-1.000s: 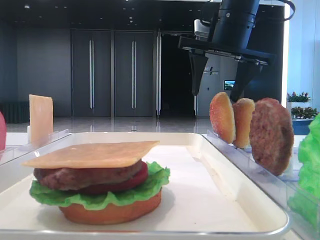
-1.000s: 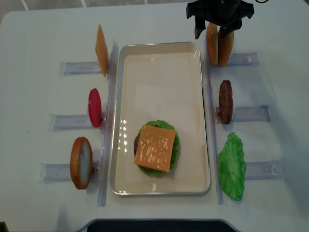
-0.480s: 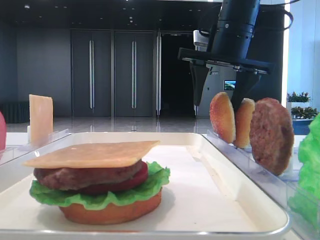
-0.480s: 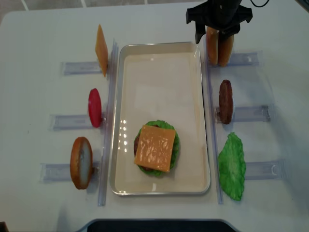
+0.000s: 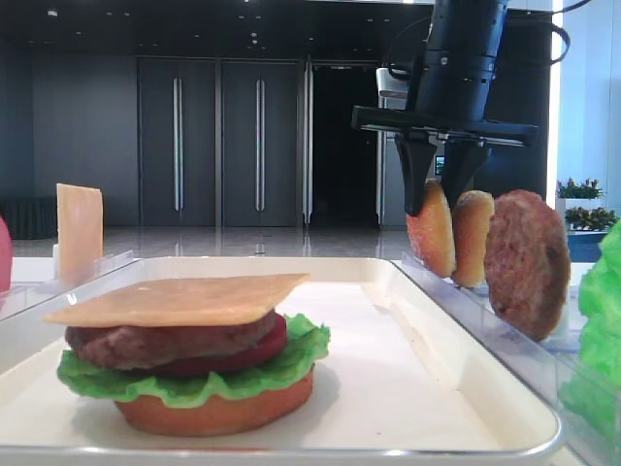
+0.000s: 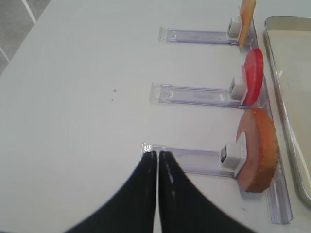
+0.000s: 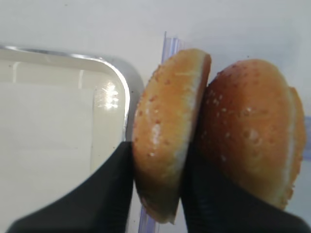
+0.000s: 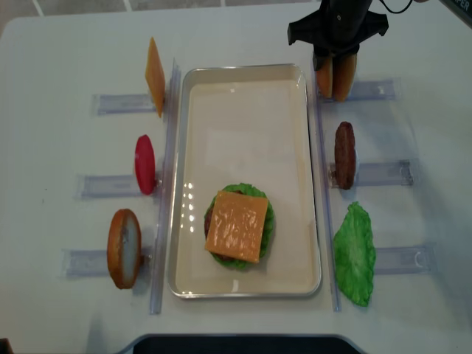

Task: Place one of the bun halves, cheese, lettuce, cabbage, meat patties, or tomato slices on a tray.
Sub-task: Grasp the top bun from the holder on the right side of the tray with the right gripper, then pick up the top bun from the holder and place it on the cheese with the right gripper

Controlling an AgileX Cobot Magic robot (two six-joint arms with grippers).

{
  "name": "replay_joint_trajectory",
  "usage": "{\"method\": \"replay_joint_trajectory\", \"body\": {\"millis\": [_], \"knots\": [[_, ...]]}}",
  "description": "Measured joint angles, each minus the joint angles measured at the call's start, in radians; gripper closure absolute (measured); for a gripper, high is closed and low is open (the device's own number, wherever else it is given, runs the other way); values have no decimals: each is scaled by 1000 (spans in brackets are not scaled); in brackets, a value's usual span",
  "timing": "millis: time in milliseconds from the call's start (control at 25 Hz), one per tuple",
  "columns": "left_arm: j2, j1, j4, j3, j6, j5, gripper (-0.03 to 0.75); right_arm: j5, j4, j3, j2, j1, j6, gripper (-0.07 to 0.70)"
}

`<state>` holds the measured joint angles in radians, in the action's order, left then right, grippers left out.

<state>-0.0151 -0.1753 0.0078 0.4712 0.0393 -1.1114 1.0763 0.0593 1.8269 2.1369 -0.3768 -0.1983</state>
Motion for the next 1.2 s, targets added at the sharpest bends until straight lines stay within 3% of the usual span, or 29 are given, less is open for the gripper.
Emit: {"method": "replay_joint_trajectory", "body": {"millis": [400,800,1000,1200], "knots": [[0,0,0,0,0,0,715,16,-4,0,-10,-1,4,391],[0,0,0,0,0,0,715,135,24,0,-159,-1,4,391],[0,0,0,0,0,0,715,144,141,-24,-249,-1,40,391],[0,0,0,0,0,0,715,122,310,-184,-388,-1,108,391]]}}
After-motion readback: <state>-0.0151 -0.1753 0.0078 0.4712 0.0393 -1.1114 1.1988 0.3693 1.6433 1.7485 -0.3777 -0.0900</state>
